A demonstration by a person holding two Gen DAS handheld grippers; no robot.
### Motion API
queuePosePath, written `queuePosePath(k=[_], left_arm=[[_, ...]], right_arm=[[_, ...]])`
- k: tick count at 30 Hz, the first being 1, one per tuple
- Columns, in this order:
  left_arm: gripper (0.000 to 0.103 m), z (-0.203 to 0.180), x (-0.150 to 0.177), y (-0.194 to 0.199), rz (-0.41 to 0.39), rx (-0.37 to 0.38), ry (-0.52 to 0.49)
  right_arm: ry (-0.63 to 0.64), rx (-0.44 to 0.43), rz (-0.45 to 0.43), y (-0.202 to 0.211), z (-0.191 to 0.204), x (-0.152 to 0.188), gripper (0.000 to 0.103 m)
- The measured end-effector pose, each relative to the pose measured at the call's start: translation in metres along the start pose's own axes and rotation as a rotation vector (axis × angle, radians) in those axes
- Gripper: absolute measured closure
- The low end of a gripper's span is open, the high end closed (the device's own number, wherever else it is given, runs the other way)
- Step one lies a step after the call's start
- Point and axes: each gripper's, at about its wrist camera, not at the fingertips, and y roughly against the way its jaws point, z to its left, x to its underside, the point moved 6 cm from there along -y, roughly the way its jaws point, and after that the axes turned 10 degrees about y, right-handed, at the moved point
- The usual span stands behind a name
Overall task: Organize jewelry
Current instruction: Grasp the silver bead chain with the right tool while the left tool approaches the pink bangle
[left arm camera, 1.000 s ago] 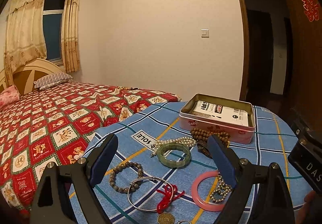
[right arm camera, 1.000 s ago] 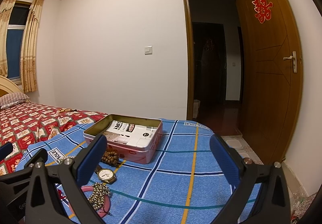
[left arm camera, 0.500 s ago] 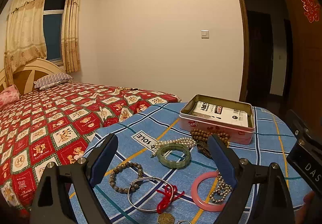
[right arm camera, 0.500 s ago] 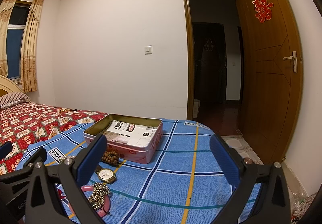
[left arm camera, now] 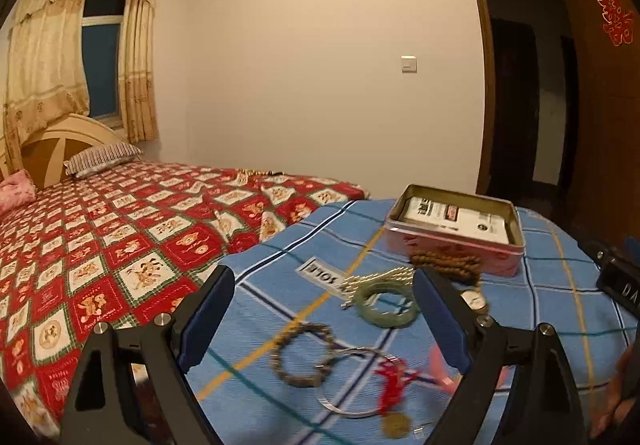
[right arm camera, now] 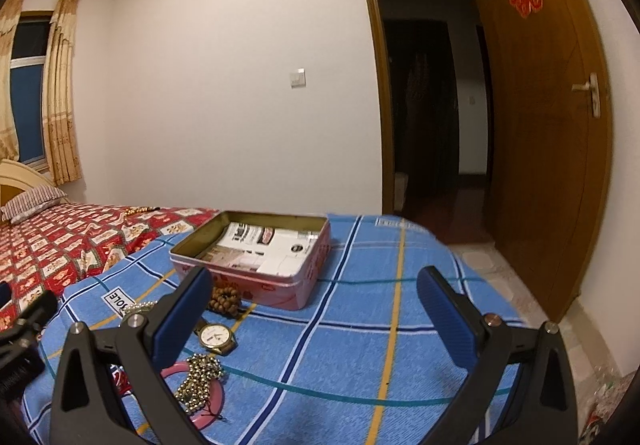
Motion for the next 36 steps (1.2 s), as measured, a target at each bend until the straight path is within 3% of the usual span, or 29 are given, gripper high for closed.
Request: queuePosePath(k=[3, 7, 10, 15, 21, 25, 26, 28, 32, 36], left_arm=[[0.012, 0.022, -0.003, -0.007, 0.028, -0.004, 0.015], [0.012, 0.046, -0.001, -0.009, 0.068, 0.034, 0.056], [0.012, 0.047, 0.008, -0.007, 0.103, 0.068, 0.0], [0.012, 0.028, 0.025, -0.007, 0.157, 0.138, -0.094], [0.012, 0.013, 0.034, -0.006, 0.181, 0.186, -0.168], [0.012, 0.008, 0.037, -0.002, 0.192, 0.224, -0.193], [0.012, 0.007, 0.037, 0.0, 0.195, 0.233, -0.201], [0.012, 0.004, 0.038, 0.001, 0.196, 0.238, -0.214], [0.012, -0.002, 0.041, 0.003, 0.208, 0.268, -0.221], [0.012, -0.012, 0.042, 0.004, 0.223, 0.302, -0.219]], right_arm=[[-0.018, -0.057, 0.051, -0.009, 0.0, 0.004, 0.002], [0.047, -0.181, 0.161, -0.023, 0.015, 0.015, 0.02], [0.077, -0.296, 0.244, -0.028, 0.028, 0.026, 0.034], [0.159, -0.417, 0.326, -0.029, 0.056, 0.042, 0.035], [0.274, -0.479, 0.417, -0.039, 0.093, 0.055, 0.039], [0.27, -0.516, 0.535, -0.058, 0.104, 0.068, 0.062], [0.267, -0.52, 0.561, -0.061, 0.105, 0.072, 0.063], [0.261, -0.521, 0.549, -0.061, 0.104, 0.07, 0.08], [0.215, -0.537, 0.517, -0.057, 0.096, 0.064, 0.082], [0.119, -0.588, 0.364, -0.036, 0.081, 0.044, 0.084]])
